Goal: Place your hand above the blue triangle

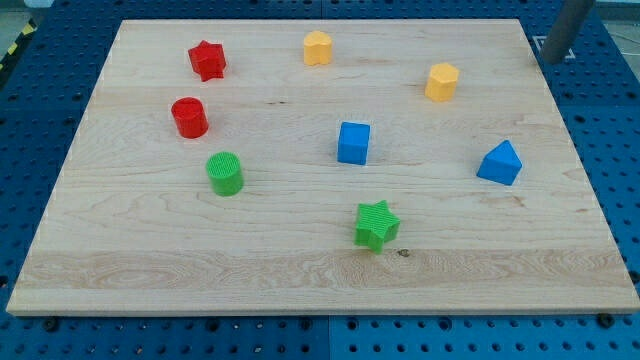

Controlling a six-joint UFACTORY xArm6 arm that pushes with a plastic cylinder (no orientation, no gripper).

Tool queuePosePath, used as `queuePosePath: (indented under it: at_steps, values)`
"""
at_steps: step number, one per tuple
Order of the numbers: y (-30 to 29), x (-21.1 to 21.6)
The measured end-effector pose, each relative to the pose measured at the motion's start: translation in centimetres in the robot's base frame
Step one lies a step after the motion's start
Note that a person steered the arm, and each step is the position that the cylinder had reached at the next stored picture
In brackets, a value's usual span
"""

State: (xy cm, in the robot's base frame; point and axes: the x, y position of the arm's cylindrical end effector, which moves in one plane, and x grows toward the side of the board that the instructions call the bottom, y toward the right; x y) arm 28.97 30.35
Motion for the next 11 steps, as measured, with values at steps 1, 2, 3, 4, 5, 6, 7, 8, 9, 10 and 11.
queuePosePath:
  at_steps: [1,2,3,4,5,6,7,8,9,10,11]
  values:
    - [-1.4,0.8]
    - [-0.9,1.2]
    - [0.2,3.7]
    - [0.3,8.2]
    - [-0.2,12.8]
    - [-1.9,14.3]
    - [-4.6,13.9]
    - [-8.4,13.8]
    - [-9.8,13.8]
    - [-13.0,13.7]
    - [-16.1,12.5]
